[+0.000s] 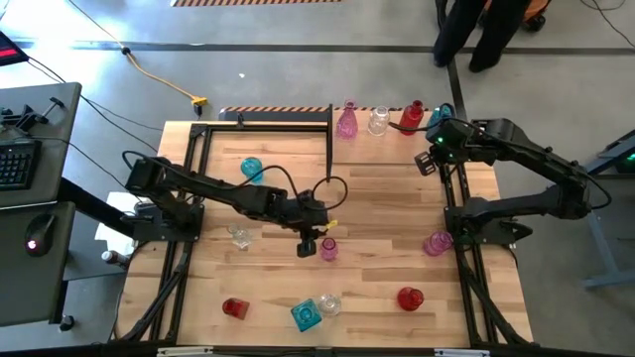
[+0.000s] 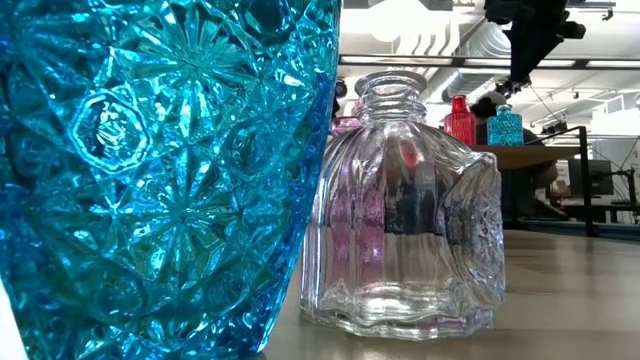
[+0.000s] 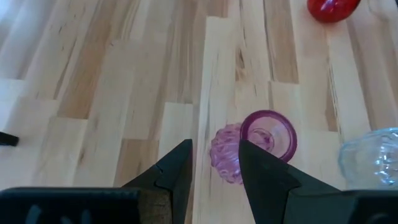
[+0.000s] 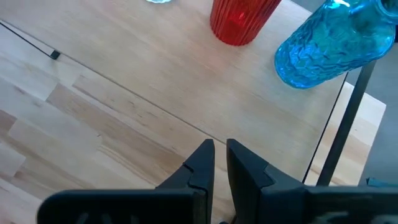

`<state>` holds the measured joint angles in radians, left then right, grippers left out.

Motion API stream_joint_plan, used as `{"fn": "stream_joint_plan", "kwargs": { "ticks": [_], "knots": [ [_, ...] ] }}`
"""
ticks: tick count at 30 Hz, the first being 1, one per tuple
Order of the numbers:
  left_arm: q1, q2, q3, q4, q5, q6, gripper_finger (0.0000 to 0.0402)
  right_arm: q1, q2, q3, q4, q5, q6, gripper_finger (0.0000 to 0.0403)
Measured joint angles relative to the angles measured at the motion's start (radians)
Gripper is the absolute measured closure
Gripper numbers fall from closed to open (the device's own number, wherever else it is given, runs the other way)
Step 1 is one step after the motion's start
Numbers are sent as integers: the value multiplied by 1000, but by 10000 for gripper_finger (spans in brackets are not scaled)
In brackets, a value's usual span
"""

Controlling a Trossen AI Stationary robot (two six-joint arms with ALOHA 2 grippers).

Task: Sort vases onto shelf
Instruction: Put the left pink vase on the shelf aligned with the other pink vase

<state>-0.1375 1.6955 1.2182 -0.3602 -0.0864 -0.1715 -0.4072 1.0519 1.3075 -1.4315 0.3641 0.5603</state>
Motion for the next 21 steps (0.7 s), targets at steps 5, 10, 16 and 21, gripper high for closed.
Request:
{"fn": "stream_joint_plan", "kwargs": {
  "ticks": [5, 10, 16, 21],
  "knots": [
    [0, -6, 0, 21, 6, -9, 280, 0, 0, 0, 0, 0, 0, 373],
    [-1, -6, 0, 21, 37, -29, 280, 0, 0, -10, 2, 1, 0, 373],
    [-10, -3, 0, 25, 51, -38, 280, 0, 0, -63, 7, 2, 0, 373],
    [-23, -3, 0, 33, 51, -62, 280, 0, 0, -102, 8, 3, -1, 373]
  ]
}}
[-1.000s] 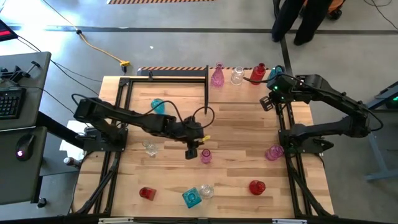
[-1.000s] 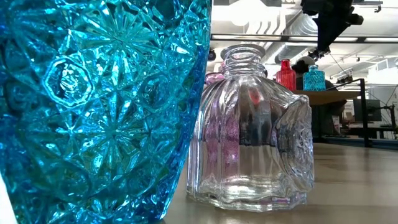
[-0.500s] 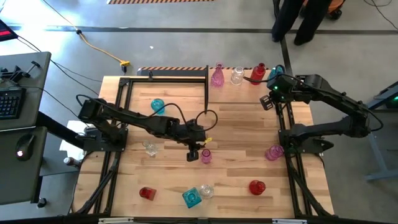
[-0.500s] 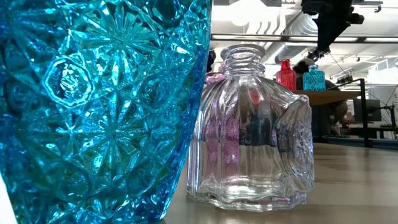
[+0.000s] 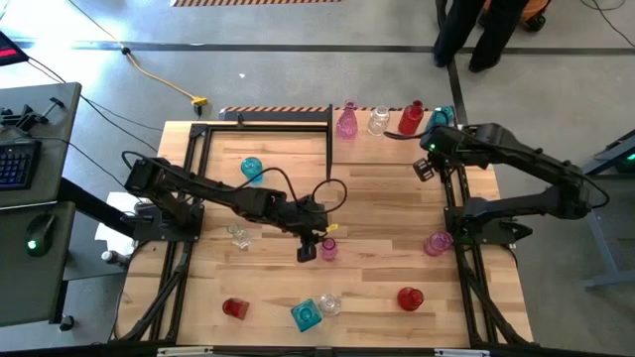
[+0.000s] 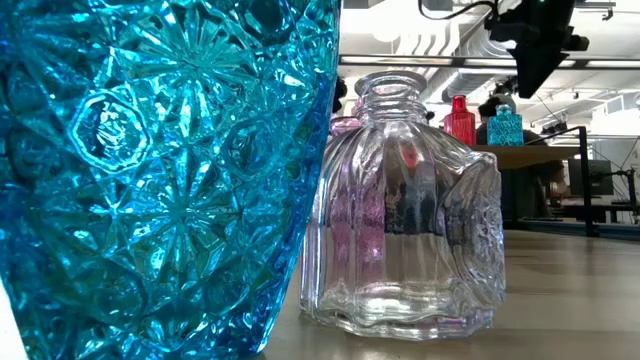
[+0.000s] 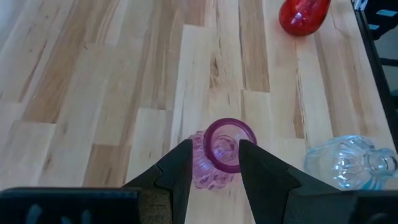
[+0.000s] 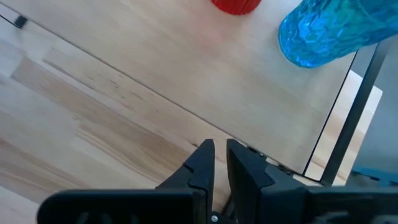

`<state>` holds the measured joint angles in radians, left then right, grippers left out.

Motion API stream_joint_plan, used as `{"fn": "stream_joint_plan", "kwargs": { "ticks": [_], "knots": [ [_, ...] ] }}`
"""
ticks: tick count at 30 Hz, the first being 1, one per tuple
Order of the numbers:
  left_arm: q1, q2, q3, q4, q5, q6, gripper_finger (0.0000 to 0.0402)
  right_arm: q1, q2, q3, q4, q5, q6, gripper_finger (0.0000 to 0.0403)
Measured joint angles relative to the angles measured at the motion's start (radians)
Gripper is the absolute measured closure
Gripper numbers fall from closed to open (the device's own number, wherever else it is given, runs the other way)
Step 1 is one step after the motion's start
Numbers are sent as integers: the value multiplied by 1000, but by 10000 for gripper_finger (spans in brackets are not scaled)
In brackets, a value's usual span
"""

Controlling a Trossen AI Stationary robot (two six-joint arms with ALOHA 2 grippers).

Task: Sort vases onto shelf
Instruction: Put the left pink vase on the shelf aligned with the other pink vase

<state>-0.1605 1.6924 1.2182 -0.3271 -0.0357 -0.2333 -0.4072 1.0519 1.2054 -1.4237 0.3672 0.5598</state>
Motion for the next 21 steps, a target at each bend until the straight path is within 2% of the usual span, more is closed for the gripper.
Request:
{"fn": "stream_joint_plan", "kwargs": {
  "ticks": [21],
  "knots": [
    [-19, 48, -2, 19, -2, -36, 280, 0, 0, -5, 14, 0, 1, 373]
  ]
}}
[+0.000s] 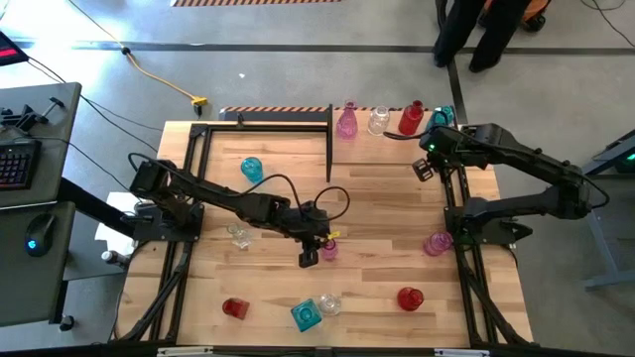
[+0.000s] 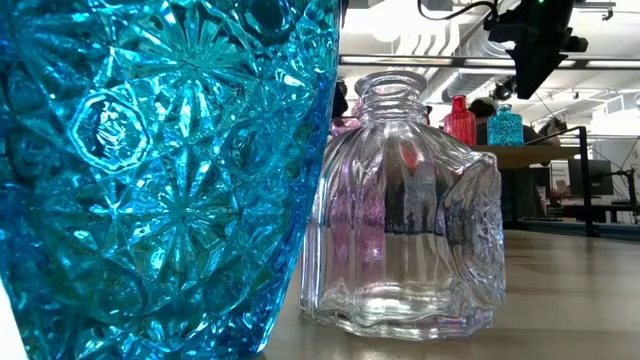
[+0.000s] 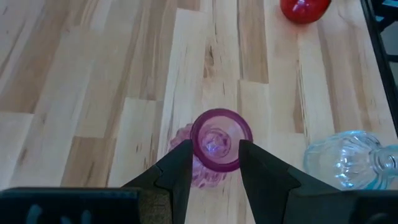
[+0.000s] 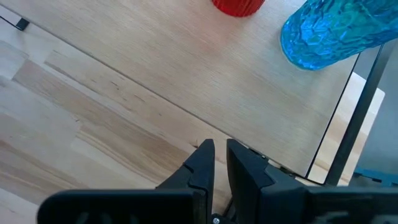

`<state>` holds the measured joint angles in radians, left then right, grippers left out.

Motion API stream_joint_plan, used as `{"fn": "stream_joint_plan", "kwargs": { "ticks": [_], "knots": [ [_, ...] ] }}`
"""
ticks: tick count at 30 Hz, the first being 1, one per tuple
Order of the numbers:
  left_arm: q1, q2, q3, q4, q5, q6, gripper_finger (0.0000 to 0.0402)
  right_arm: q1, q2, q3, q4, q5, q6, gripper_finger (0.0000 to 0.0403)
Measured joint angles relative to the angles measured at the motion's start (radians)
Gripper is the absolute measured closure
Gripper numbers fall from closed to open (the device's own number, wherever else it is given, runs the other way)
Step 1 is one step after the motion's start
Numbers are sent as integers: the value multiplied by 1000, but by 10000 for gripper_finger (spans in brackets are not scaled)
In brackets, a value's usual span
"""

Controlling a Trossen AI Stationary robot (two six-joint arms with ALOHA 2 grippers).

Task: Sort vases onto shelf
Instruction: Put the left pink vase on the shelf aligned with the other pink vase

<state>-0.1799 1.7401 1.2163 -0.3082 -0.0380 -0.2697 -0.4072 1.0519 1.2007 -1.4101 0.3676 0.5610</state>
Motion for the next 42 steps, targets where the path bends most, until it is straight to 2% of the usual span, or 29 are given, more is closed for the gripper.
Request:
{"fn": "stream_joint_plan", "kwargs": {
  "ticks": [23, 35, 42],
  "knots": [
    [12, 45, 3, 37, 3, -35, 283, 0, 0, -1, 0, 0, 0, 373],
    [23, 46, 3, 23, 1, -35, 363, 0, 0, -1, 0, 0, 0, 373],
    [30, 46, 3, 25, 5, -35, 385, 0, 0, -1, 0, 0, 0, 373]
  ]
}}
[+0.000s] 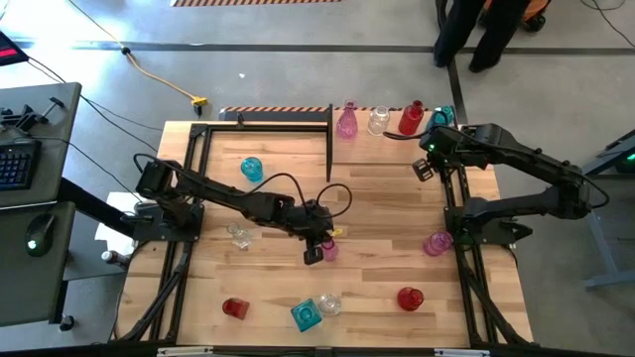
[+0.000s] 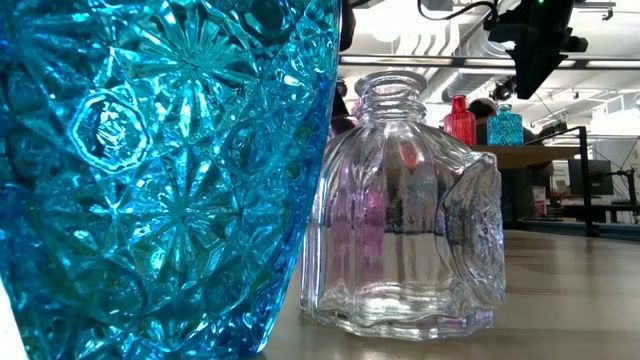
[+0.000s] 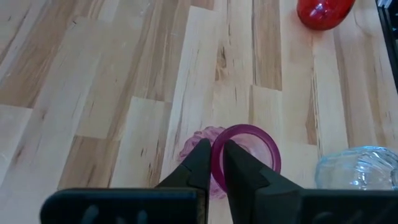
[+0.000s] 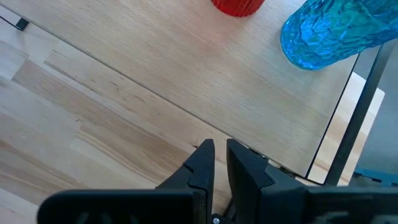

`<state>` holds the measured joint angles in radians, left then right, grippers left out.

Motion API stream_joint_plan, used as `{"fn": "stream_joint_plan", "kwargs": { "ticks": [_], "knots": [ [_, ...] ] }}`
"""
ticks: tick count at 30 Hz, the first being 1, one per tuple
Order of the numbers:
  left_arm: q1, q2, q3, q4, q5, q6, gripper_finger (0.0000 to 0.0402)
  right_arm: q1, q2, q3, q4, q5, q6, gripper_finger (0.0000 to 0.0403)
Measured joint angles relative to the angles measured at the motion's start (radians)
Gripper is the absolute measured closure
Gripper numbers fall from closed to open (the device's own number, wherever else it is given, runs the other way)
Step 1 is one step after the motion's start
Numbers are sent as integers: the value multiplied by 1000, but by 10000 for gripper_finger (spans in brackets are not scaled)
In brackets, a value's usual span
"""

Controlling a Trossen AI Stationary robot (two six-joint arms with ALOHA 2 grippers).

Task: Sort vases onto shelf
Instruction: Put the left pink vase on the shelf aligned with the other pink vase

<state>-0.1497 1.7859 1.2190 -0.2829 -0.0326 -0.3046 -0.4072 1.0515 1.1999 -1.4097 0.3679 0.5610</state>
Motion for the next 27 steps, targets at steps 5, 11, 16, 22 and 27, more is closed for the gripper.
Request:
{"fn": "stream_joint_plan", "kwargs": {
  "ticks": [5, 11, 16, 22, 27],
  "knots": [
    [0, 0, 0, 1, 22, 0, 387, 0, 0, 0, 0, 0, 0, 373],
    [-1, 0, 0, 1, 22, 0, 389, 0, 0, 0, 0, 0, 0, 373],
    [-2, 0, -1, 2, 22, 0, 394, 0, 0, 0, 0, 0, 8, 373],
    [-5, 0, -2, 13, 25, 1, 395, 0, 0, 0, 0, 0, 8, 373],
    [-5, -4, -3, 16, 42, 3, 396, 11, 0, 0, 0, -7, 8, 373]
  ]
}}
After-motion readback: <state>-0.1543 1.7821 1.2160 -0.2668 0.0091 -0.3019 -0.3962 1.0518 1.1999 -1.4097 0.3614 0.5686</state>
